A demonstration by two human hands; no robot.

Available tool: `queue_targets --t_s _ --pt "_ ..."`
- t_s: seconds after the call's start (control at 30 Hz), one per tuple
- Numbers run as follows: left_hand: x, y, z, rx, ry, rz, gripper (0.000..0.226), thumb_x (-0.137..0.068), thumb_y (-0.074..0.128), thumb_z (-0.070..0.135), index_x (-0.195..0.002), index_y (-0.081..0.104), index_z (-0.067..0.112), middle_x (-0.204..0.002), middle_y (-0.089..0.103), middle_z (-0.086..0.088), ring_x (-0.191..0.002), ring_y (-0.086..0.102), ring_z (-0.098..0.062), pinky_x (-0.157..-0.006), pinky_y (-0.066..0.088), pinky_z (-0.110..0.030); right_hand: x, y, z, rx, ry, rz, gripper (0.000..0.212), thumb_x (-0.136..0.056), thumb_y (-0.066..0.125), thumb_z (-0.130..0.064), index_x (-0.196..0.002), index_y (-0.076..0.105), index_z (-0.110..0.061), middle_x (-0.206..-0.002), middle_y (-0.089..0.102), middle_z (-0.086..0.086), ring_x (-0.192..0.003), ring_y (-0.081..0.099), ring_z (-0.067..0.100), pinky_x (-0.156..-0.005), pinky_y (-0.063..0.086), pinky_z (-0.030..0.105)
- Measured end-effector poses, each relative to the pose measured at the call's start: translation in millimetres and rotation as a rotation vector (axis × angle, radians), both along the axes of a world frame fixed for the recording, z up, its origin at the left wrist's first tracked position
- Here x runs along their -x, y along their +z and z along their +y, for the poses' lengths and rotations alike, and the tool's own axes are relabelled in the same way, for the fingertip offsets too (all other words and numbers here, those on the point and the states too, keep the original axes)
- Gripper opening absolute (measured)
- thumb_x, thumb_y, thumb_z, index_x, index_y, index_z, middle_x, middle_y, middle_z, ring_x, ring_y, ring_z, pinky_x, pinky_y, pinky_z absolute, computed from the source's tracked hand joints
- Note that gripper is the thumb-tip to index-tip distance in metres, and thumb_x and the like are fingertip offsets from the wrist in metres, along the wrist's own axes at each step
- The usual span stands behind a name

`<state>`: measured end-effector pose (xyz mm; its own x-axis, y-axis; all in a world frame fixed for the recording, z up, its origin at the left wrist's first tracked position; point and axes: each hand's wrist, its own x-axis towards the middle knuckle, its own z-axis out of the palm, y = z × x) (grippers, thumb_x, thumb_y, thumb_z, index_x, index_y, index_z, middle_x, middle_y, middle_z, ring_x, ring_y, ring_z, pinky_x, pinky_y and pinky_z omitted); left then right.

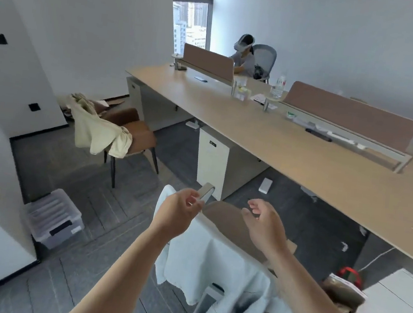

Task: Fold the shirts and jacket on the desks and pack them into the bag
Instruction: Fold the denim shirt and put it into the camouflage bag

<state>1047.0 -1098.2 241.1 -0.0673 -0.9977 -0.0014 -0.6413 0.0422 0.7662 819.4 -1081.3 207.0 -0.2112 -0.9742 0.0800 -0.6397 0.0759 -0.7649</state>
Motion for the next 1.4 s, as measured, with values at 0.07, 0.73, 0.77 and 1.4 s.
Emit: queue_targets --t_s 0.07,0.73,0.77,1.4 --pt "2 -6 -25 -0.009 -0.005 -0.019 0.031 -0.098 0.057 0.039 -0.122 0.063 0.019 -0.102 0.067 0.01 -0.089 0.062 -0.004 -0.068 0.047 -0.018 -1 -10 -22 -0.011 -0.014 -0.02 0.032 -0.099 0.057 -0.032 -0.126 0.06 -0.017 -0.122 0.06 -0.003 -0.108 0.056 0.01 -0.085 0.042 0.025" --pt "-15 -99 -164 -0.324 -0.459 -0.187 0.039 -0.092 0.064 0.045 -0.123 0.062 0.022 -0.111 0.069 0.003 -0.103 0.064 -0.018 -0.087 0.055 -0.037 -37 -69 -56 -0.595 -0.224 -0.012 0.023 -0.095 0.052 -0.045 -0.107 0.056 -0.025 -0.09 0.063 -0.006 -0.077 0.057 0.01 -0.071 0.043 0.031" --pt "-18 -105 -168 -0.346 -0.532 -0.237 0.038 -0.092 0.064 0.046 -0.12 0.064 0.02 -0.11 0.069 0.001 -0.102 0.064 -0.019 -0.084 0.053 -0.034 -42 -72 -50 -0.627 -0.239 0.006 0.024 -0.094 0.052 -0.049 -0.105 0.056 -0.028 -0.091 0.062 -0.008 -0.075 0.056 0.009 -0.068 0.042 0.03" --pt "-18 -115 -167 -0.21 -0.746 -0.065 0.027 -0.102 0.042 0.018 -0.076 0.041 0.011 -0.072 0.046 -0.002 -0.066 0.038 -0.019 -0.059 0.032 -0.035 -95 -82 -36 -0.474 -0.419 0.03 0.02 -0.096 0.056 -0.029 -0.093 0.073 -0.019 -0.085 0.066 0.003 -0.074 0.062 0.022 -0.061 0.044 0.037"
